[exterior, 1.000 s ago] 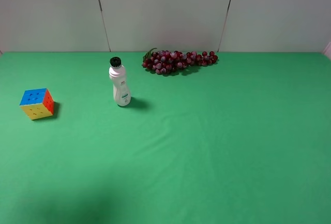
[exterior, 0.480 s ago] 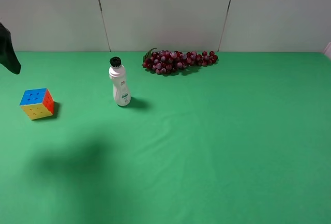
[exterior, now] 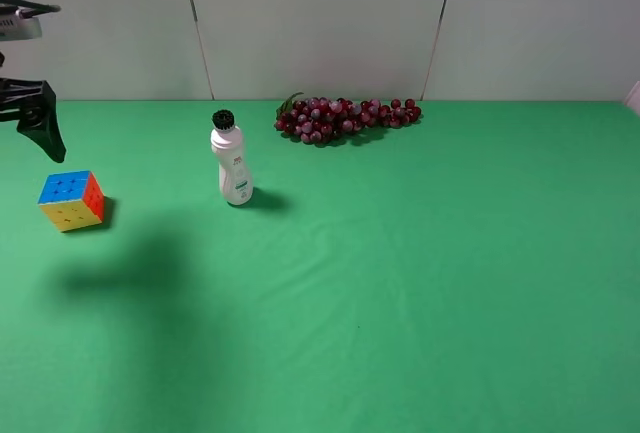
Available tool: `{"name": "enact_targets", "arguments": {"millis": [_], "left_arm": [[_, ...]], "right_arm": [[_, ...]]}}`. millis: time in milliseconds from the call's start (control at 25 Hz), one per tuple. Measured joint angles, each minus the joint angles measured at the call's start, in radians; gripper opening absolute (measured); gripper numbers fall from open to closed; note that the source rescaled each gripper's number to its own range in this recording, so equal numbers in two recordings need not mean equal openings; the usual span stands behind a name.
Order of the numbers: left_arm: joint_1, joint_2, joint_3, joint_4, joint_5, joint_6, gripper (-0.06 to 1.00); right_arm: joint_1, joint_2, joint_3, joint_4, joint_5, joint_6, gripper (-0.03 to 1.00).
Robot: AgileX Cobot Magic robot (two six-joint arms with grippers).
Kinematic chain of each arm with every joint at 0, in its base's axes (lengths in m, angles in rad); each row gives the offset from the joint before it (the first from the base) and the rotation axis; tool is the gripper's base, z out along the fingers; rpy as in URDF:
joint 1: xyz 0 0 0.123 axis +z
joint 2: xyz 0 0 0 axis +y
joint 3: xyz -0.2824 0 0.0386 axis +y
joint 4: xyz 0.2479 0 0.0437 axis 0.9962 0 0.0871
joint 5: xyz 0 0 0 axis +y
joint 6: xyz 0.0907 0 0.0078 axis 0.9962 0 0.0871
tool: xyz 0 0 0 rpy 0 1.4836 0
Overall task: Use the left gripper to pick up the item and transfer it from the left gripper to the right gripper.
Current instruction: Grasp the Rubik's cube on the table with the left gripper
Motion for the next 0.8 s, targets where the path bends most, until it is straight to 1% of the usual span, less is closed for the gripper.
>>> {"name": "enact_targets", "arguments": {"millis": [120,800], "left_arm": [[0.011,0.048,0.0,0.001,-0.035,0.0,1.0],[0.011,0.291,-0.001,0.001,-0.233,0.0,1.0]], "right_arm": [[0.0,0.0,0.0,0.0,0.0,0.0,1.0],[0.0,0.0,0.0,0.0,0.0,0.0,1.0]]}}
